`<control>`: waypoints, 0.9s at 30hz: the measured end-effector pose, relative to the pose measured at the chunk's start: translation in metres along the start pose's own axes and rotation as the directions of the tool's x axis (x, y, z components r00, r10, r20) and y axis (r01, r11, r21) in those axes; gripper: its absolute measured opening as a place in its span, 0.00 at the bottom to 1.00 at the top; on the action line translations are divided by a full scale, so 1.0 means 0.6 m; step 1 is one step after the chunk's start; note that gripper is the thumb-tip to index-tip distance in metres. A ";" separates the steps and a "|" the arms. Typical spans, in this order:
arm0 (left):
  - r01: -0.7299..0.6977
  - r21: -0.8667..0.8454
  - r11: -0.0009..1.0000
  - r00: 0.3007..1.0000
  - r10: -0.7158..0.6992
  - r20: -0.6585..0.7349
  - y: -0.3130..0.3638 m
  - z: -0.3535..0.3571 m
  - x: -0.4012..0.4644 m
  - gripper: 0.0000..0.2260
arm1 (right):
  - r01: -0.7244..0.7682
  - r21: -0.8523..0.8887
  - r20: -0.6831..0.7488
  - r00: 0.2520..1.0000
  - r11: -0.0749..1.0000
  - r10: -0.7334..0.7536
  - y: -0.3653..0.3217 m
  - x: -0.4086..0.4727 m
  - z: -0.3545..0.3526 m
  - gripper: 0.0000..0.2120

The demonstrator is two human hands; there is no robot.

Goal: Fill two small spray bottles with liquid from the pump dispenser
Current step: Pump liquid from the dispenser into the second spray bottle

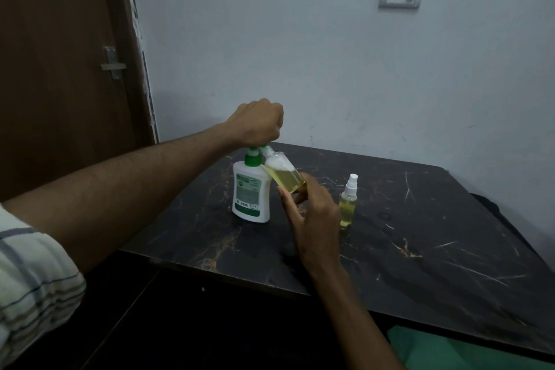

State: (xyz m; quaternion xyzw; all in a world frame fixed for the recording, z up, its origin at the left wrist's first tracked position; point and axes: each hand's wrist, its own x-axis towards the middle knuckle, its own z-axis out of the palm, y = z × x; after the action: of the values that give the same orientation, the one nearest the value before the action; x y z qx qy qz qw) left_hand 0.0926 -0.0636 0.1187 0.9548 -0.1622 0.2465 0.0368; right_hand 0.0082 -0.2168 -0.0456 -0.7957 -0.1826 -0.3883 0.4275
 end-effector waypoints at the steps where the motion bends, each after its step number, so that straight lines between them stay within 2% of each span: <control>1: 0.001 -0.003 1.000 1.000 -0.001 -0.003 -0.001 0.001 0.001 0.15 | 0.001 -0.003 0.000 1.000 1.000 -0.001 0.000 0.000 0.001 0.26; 7: 0.016 0.020 1.000 1.000 -0.016 0.019 -0.004 0.009 0.002 0.12 | 0.012 -0.034 0.003 1.000 0.999 -0.012 -0.001 0.000 0.001 0.25; 15: 0.012 0.001 1.000 1.000 -0.012 -0.003 -0.005 0.013 0.003 0.15 | 0.018 -0.049 0.000 1.000 0.999 -0.018 0.004 0.002 0.005 0.24; 27: 0.011 0.016 1.000 1.000 -0.011 0.017 0.000 0.010 0.001 0.13 | 0.024 -0.011 -0.004 1.000 1.000 -0.024 0.002 0.000 0.004 0.23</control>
State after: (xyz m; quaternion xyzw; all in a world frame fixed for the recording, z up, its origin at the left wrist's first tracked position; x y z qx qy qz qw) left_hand 0.0959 -0.0645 0.1140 0.9579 -0.1554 0.2397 0.0289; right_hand 0.0101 -0.2158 -0.0471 -0.7950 -0.1891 -0.3959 0.4189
